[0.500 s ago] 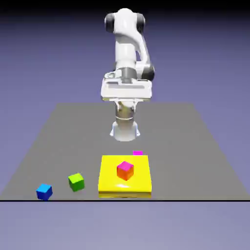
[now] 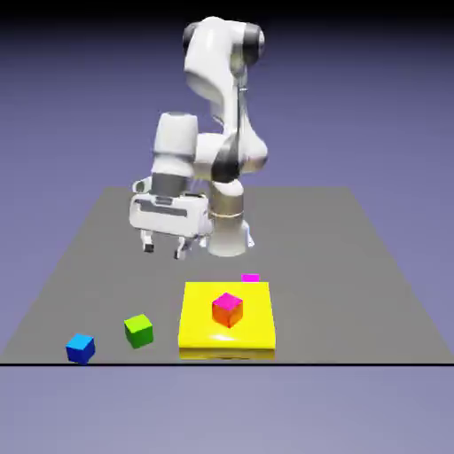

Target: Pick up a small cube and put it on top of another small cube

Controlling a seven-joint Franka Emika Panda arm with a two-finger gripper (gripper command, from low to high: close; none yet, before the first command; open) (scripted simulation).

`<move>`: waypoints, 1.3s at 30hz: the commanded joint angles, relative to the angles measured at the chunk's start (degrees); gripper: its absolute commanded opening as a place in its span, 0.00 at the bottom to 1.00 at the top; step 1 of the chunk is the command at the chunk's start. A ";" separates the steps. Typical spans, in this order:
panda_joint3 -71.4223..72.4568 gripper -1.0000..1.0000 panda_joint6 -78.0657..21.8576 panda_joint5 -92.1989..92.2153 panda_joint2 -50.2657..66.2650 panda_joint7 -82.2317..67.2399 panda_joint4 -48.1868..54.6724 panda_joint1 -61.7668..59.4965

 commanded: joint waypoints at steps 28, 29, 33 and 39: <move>6.92 0.00 -17.38 -2.26 34.19 38.71 27.21 -23.90; 7.02 0.00 -17.16 -1.74 32.37 37.41 25.14 -23.40; 7.43 0.00 -16.26 0.34 25.13 32.20 16.83 -21.37; 8.05 0.00 -14.91 3.46 14.25 24.40 4.37 -18.33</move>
